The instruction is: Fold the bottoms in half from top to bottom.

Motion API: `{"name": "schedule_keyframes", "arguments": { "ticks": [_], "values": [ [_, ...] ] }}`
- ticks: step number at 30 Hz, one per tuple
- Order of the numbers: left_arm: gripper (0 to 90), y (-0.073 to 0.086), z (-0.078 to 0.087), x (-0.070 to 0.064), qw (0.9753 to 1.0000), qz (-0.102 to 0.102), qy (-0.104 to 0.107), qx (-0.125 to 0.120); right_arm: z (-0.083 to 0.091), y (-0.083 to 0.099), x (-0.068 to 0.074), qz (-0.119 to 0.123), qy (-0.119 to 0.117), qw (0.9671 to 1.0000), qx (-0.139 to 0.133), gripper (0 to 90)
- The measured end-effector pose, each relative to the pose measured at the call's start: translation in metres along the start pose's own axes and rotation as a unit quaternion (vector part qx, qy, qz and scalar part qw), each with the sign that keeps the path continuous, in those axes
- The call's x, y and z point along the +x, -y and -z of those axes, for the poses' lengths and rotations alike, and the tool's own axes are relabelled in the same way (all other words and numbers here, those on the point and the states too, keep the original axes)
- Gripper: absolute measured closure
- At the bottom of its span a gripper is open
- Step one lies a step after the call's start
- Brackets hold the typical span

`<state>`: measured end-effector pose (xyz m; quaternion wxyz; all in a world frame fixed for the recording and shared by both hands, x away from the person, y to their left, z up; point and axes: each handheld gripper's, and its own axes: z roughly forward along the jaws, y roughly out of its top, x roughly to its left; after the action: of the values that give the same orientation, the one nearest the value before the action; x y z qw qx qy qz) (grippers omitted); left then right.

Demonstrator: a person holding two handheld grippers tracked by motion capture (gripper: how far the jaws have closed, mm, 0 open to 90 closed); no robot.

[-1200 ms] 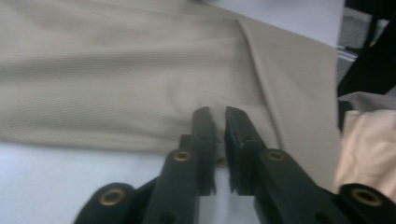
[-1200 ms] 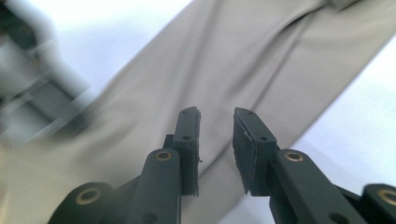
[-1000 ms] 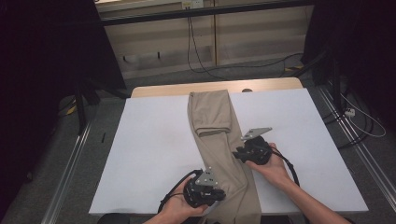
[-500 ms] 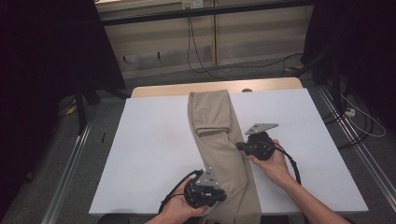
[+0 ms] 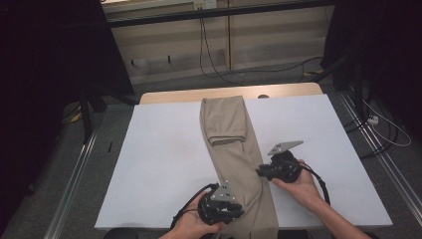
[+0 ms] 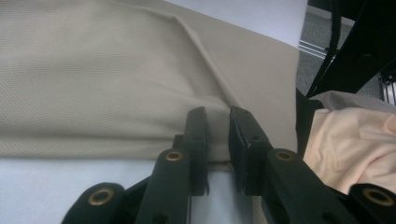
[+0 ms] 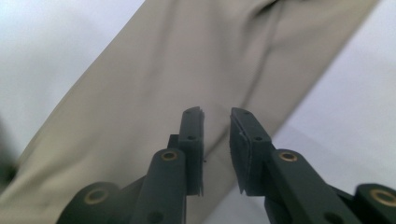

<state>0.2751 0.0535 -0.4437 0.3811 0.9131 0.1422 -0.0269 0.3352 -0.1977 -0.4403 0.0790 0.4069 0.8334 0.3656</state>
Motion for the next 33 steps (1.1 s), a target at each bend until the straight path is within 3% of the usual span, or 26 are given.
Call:
{"name": "schedule_keyframes", "arguments": {
  "ticks": [4,6,8,10,12,14,16,17,19,22,26,30,33],
  "values": [
    [78.3,0.000,-0.001,-0.001,1.0000,-0.002,0.002,0.004,0.005,0.016,0.014,-0.005,-0.011,0.9998,0.015,69.1],
    [77.9,0.000,-0.002,-0.002,1.0000,0.004,-0.001,0.003,0.004,0.019,0.017,-0.010,-0.015,0.9997,0.016,63.3],
    [77.3,-0.001,-0.001,-0.002,1.0000,0.000,-0.002,0.004,0.003,0.017,0.020,-0.010,-0.015,0.9996,0.019,64.5],
    [75.1,-0.001,-0.001,-0.001,1.0000,0.005,-0.004,0.000,0.003,0.017,0.025,-0.010,-0.008,0.9996,0.027,62.4],
    [73.0,-0.001,0.003,0.003,0.9999,0.010,-0.008,-0.008,0.008,0.017,0.031,0.001,0.019,0.9993,0.033,60.4],
    [72.4,-0.001,0.007,0.008,0.9994,0.021,-0.021,-0.017,0.009,0.020,0.034,0.004,0.001,0.9994,0.033,62.7],
    [71.9,-0.001,0.011,0.016,0.9986,0.030,-0.036,-0.022,0.007,0.023,0.039,0.020,0.018,0.9991,0.034,68.6],
    [71.8,0.000,0.013,0.020,0.9981,0.038,-0.041,-0.027,0.007,0.023,0.040,0.033,0.027,0.9986,0.032,78.6],
    [71.7,0.002,0.016,0.026,0.9973,0.045,-0.050,-0.028,0.008,0.024,0.040,0.028,0.019,0.9990,0.030,90.0],
    [71.4,0.003,0.014,0.031,0.9970,0.053,-0.052,-0.022,0.014,0.024,0.037,0.021,0.016,0.9995,0.018,90.0],
    [69.6,-0.002,0.008,0.030,0.9976,0.042,-0.050,-0.025,0.026,0.021,0.034,0.005,0.000,1.0000,-0.005,90.0],
    [68.3,-0.005,0.001,0.026,0.9983,0.025,-0.050,-0.017,0.036,0.021,0.033,0.009,0.000,0.9999,-0.012,90.0],
    [67.0,-0.004,-0.002,0.025,0.9984,0.024,-0.049,-0.014,0.043,0.023,0.033,0.010,0.005,0.9997,-0.022,90.0]
  ]
}}
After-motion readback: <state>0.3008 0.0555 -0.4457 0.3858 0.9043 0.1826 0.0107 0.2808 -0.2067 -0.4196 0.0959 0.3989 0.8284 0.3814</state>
